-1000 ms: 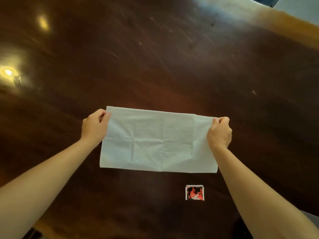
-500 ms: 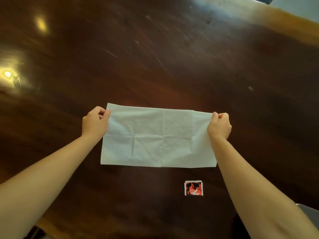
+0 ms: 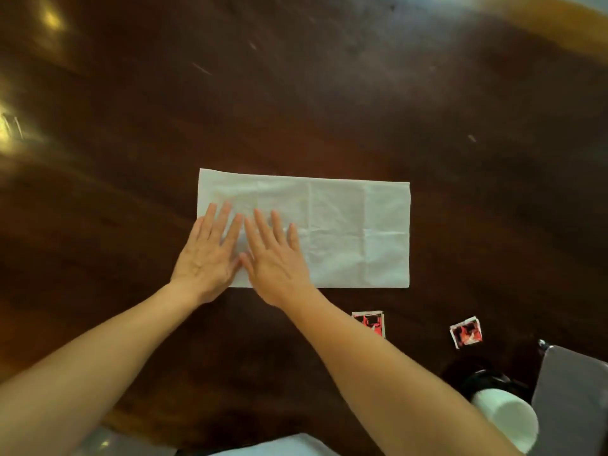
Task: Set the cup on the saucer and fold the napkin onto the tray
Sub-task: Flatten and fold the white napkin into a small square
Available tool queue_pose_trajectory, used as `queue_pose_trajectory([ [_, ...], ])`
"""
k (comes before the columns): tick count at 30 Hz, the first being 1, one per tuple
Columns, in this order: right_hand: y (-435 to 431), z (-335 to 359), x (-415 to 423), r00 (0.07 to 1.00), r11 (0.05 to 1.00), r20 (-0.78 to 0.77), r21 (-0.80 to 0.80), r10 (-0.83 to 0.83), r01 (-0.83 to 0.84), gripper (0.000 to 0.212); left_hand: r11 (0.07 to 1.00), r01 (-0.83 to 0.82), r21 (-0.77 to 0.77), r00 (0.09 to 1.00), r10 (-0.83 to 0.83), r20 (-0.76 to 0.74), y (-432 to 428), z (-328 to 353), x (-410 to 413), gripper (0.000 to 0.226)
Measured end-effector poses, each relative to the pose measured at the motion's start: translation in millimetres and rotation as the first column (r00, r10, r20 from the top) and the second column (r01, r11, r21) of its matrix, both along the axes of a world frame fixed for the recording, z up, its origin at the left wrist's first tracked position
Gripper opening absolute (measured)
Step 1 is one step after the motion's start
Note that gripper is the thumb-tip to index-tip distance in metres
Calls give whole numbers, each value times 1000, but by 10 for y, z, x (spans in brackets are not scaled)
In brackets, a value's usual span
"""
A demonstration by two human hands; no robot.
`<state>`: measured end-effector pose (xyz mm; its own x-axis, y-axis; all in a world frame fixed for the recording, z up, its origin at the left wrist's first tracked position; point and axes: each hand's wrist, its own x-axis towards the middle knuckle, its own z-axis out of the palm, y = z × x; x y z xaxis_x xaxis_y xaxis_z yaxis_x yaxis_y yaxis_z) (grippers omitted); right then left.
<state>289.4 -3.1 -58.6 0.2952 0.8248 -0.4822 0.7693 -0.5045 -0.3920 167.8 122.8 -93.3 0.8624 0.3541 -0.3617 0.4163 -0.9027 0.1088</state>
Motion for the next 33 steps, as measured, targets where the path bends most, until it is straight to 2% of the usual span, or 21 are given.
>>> queue_pose_trajectory([
  [3, -33, -214, -87, 998, 999, 69, -47, 2, 1, 66, 1000, 3, 27, 1000, -4, 12, 28, -78, -30, 77],
  [6, -292, -350, 83, 974, 991, 206, -79, -92, 111, 70, 1000, -9, 30, 998, 8, 58, 15, -114, -28, 77],
  [11, -795, -400, 527, 929, 965, 305, -87, -211, 248, 73, 999, -4, 53, 998, 1, 57, 9, -116, -36, 79],
  [15, -1367, -360, 950, 860, 898, 375, -132, -346, 419, 69, 998, -11, 57, 998, 7, 63, 4, -114, -39, 80],
  [20, -1632, -217, 1335, 891, 900, 356, -225, -282, 374, 69, 998, -32, 51, 998, 30, 49, -15, -97, 11, 83],
  [24, -1213, -88, 1305, 825, 862, 381, -120, -418, 492, 75, 999, 14, 40, 993, -18, 119, 128, -39, 173, 91],
  [27, -519, -101, 1025, 862, 909, 325, -16, -388, 416, 73, 998, -7, 56, 990, -1, 144, 337, -13, 382, 87],
  [30, 266, -148, 524, 964, 982, 189, 82, -184, 172, 68, 998, -27, 48, 993, 22, 112, 449, -77, 463, 80],
  [33, 704, -231, 192, 993, 994, 116, 113, -16, 3, 65, 998, -23, 58, 995, 17, 97, 455, -165, 398, 79],
])
